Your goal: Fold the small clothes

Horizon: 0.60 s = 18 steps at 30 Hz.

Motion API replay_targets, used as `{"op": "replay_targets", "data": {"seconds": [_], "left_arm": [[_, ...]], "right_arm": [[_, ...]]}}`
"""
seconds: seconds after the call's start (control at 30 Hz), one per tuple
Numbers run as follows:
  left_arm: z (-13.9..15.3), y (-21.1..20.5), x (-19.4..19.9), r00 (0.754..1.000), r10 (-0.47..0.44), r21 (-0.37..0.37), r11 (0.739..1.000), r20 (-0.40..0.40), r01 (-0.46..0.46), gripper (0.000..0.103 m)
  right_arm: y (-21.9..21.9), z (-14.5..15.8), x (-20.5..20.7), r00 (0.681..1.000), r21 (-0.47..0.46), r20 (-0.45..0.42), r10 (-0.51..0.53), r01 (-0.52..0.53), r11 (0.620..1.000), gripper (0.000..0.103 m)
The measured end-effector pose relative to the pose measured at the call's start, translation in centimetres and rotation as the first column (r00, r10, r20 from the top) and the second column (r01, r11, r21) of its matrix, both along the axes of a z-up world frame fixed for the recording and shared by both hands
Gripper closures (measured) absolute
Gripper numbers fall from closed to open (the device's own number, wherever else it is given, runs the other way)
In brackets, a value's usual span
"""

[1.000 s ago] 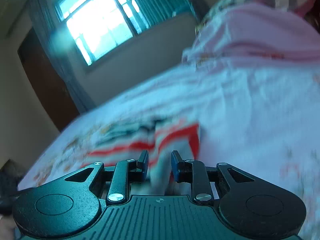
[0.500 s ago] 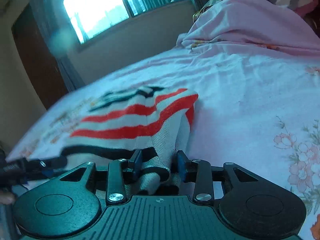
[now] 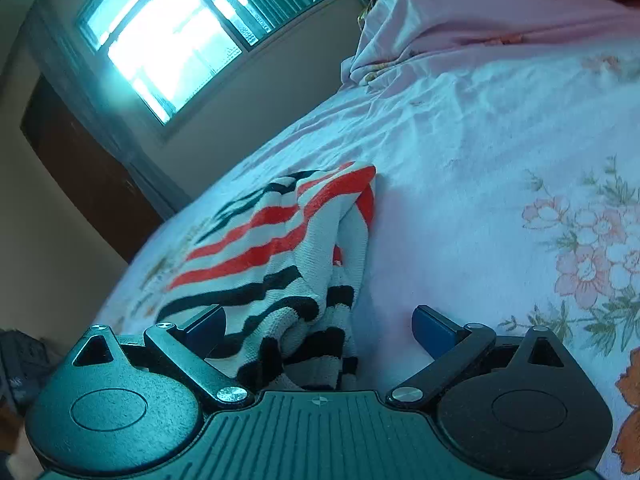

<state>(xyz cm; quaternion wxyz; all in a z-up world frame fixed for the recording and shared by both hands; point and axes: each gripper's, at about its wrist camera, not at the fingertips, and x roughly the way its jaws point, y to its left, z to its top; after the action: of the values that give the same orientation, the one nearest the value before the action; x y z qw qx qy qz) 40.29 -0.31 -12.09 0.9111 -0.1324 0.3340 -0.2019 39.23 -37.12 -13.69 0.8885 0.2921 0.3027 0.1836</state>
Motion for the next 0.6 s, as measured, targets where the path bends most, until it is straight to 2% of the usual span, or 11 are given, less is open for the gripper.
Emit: {"op": "replay_targets", "data": {"seconds": [0.2,0.3,0.4,0.47,0.6], "left_arm": [[0.0,0.0,0.3,0.999,-0.035,0.001,0.999,-0.001,0.035,0.002],[0.1,0.2,0.7,0.996,-0.085,-0.013,0.996,0.013,0.085,0.002],[-0.7,1.7,2.4,0.985,-0.167,-0.192,0.969,-0.035,0.157,0.002],[-2.0,2.7,4.1,0.967,-0.238,-0.343,0.919,-0.091,0.194,0.003],[-3.6,3.3,6.6,0.944,-0.305,-0.444,0.868,-0.127,0.221,0.005]], "right_arm": [[-1.5,-0.4,0.4,1.0,0.133,-0.019,0.012,-0.009,0.991,0.004],[-2.4,-0.6,0.8,0.999,0.201,-0.022,0.027,-0.022,0.979,0.004],[-3.4,-0.7,1.9,0.998,0.253,-0.033,0.044,-0.035,0.967,0.004],[-4.2,-1.0,3.1,0.996,0.302,-0.051,0.075,-0.056,0.952,0.004],[-5.0,-1.4,5.0,0.982,0.351,-0.069,0.173,-0.139,0.926,0.005]]}}
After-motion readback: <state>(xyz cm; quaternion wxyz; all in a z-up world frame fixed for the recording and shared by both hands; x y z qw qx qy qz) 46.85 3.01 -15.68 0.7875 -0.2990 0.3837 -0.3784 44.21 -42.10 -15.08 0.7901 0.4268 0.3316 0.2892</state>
